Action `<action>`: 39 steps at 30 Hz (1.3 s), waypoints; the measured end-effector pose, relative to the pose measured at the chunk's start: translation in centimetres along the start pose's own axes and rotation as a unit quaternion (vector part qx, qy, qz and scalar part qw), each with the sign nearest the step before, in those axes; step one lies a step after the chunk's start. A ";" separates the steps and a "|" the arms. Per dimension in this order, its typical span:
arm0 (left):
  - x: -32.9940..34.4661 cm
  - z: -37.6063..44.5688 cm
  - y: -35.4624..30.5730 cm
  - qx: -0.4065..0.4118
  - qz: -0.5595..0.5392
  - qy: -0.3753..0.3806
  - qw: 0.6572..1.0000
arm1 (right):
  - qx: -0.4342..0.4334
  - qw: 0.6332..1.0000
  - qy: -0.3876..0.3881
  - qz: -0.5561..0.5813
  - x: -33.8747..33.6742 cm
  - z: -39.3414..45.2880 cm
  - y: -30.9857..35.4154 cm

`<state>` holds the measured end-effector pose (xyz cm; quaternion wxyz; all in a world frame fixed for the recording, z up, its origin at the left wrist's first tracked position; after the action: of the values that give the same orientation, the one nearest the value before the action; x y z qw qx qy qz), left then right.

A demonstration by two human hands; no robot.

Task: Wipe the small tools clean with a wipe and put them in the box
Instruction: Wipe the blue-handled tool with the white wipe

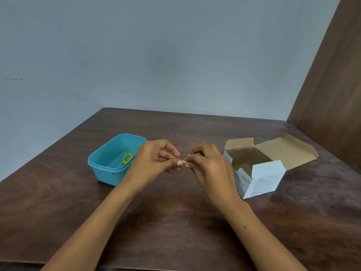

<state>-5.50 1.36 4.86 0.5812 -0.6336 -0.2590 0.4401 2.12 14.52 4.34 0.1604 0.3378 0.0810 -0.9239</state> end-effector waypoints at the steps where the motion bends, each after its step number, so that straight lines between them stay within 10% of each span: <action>1: -0.1 0.0 0.0 0.000 -0.006 -0.002 1.000 | 0.005 1.000 -0.007 -0.001 -0.2 0.0 -0.2; 16: -0.6 -0.2 -0.5 0.024 -0.038 -0.042 0.998 | 0.049 0.992 0.055 0.103 0.8 0.0 -0.2; 19: -0.5 0.0 -0.3 0.008 -0.068 -0.045 0.997 | 0.168 0.946 0.014 0.278 0.8 0.0 -0.6; 22: 0.6 0.0 0.4 -0.040 -0.035 0.011 0.999 | 0.300 0.824 -0.027 0.479 0.7 -0.3 -0.7; 27: 2.3 -0.4 1.2 -0.065 0.026 0.084 0.994 | 0.395 0.707 -0.090 0.580 0.9 -0.9 -1.2; 39: 1.4 -0.4 0.8 -0.080 -0.004 0.093 0.992 | 0.431 0.683 -0.095 0.582 0.9 -1.4 -1.1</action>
<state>-4.66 2.17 3.73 0.5524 -0.7150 -0.2407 0.3546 1.93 15.67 2.79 0.5094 0.2588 -0.5551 -0.6045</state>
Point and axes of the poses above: each hand's wrist, its own z-axis towards the middle knuckle, its own x-axis out of the palm, y = z × x, the point moved 4 cm from there along z, towards the middle knuckle, and after that the axes turned 14 degrees about -x, right-handed, at the moved point
